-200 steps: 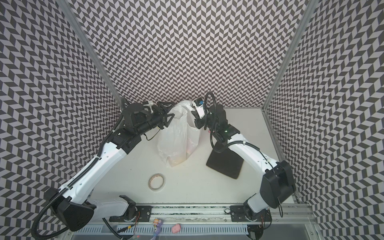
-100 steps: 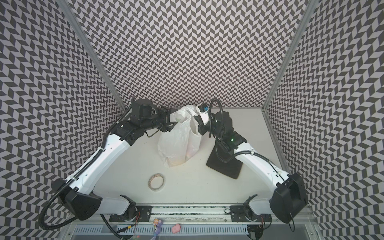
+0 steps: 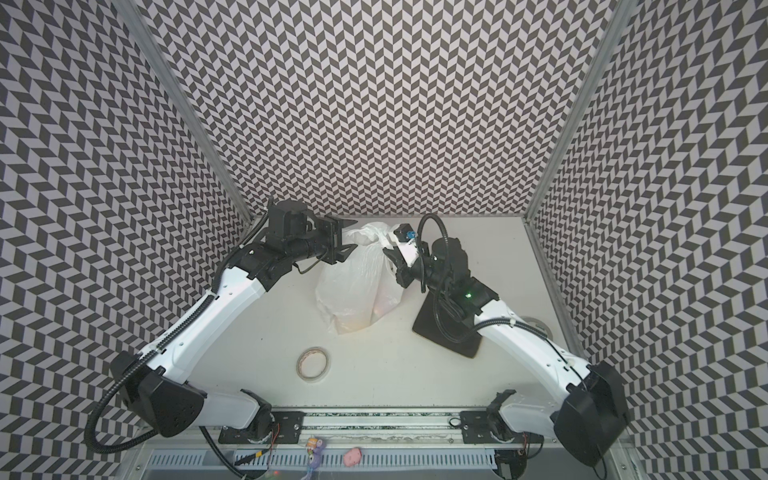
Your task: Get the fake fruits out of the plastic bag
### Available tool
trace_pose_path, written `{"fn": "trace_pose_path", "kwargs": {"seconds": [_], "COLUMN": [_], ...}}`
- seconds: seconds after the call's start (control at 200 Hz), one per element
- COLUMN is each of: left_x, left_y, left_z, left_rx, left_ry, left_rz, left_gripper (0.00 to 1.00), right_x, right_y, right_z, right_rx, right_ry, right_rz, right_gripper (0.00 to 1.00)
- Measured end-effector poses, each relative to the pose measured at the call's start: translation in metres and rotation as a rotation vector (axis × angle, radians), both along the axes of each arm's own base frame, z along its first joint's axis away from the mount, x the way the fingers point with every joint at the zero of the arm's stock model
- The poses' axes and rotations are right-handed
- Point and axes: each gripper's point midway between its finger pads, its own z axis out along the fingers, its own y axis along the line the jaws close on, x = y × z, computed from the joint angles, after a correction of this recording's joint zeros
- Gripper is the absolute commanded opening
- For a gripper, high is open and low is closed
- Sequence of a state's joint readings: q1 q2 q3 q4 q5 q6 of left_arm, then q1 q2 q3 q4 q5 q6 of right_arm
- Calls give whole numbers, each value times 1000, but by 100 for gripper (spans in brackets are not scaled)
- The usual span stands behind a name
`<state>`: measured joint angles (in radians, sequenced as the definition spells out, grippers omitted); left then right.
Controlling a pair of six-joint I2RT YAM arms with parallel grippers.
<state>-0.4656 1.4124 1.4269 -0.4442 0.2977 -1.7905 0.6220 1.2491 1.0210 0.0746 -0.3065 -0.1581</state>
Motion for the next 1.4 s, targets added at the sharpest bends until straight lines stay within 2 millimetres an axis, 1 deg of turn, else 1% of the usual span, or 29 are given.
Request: {"fn": "trace_pose_path", "kwargs": {"seconds": [0.07, 0.13, 0.215, 0.285, 0.345, 0.421, 0.541, 0.601, 0.646, 0.711, 0.771, 0.896, 0.946, 0.996, 1.066, 1.116, 1.182, 1.202, 1.242, 1.302, 1.377, 1.402], "left_x": [4, 8, 9, 8, 4, -2, -7, -3, 3, 16, 33, 68, 77, 83, 83, 78, 69, 64, 54, 38, 21, 14], "left_y": [2, 4, 3, 3, 4, 7, 19, 29, 37, 51, 64, 81, 84, 83, 76, 71, 65, 63, 59, 53, 45, 41], "left_z": [-6, -6, -4, -5, -9, -13, -10, -3, 3, 12, 22, 53, 68, 83, 102, 109, 107, 104, 90, 58, 12, -4], "left_rx": [-5, -13, -25, -33, -31, -27, -23, -8, 2, 32, 66, 128, 150, 169, 188, 196, 203, 200, 201, 201, 214, 219], "left_ry": [10, 8, -1, -6, -2, 5, -20, -62, -101, -173, -250, -438, -514, -593, -693, -743, -793, -799, -799, -763, -695, -670], "left_rz": [8, 15, 16, 12, 9, 7, 14, 20, 23, 15, 2, -44, -68, -98, -145, -181, -221, -236, -267, -320, -383, -405], "left_gripper": [53, 46, 30, 18, 6, 1, 0, 0, 0, 0, 0, 0, 0, 0, 0, 0, 0, 0, 0, 0, 0, 0], "right_x": [-5, -7, -8, -5, -1, 7, 28, 42, 54, 73, 93, 126, 136, 145, 153, 156, 158, 159, 159, 159, 157, 156], "right_y": [3, 4, 5, 3, 0, -3, -6, -5, -2, 5, 12, 22, 22, 20, 15, 9, 5, 3, 1, -2, -5, -8], "right_z": [2, 2, 2, 2, 3, 7, 16, 21, 28, 40, 56, 89, 102, 114, 126, 129, 125, 122, 110, 82, 36, 18], "right_rx": [0, -2, -4, -1, 5, 22, 83, 125, 170, 239, 300, 409, 441, 473, 508, 522, 531, 532, 525, 497, 455, 440], "right_ry": [-9, -10, -8, -3, 3, 13, 41, 64, 79, 97, 93, 44, 15, -15, -47, -57, -63, -63, -51, -8, 75, 112], "right_rz": [21, 28, 28, 9, -21, -72, -168, -213, -242, -270, -290, -310, -318, -325, -334, -343, -349, -352, -358, -374, -398, -409], "right_gripper": [0, 0, 0, 0, 0, 0, 0, 0, 0, 0, 0, 0, 0, 0, 0, 0, 0, 0, 0, 0, 0, 0]}}
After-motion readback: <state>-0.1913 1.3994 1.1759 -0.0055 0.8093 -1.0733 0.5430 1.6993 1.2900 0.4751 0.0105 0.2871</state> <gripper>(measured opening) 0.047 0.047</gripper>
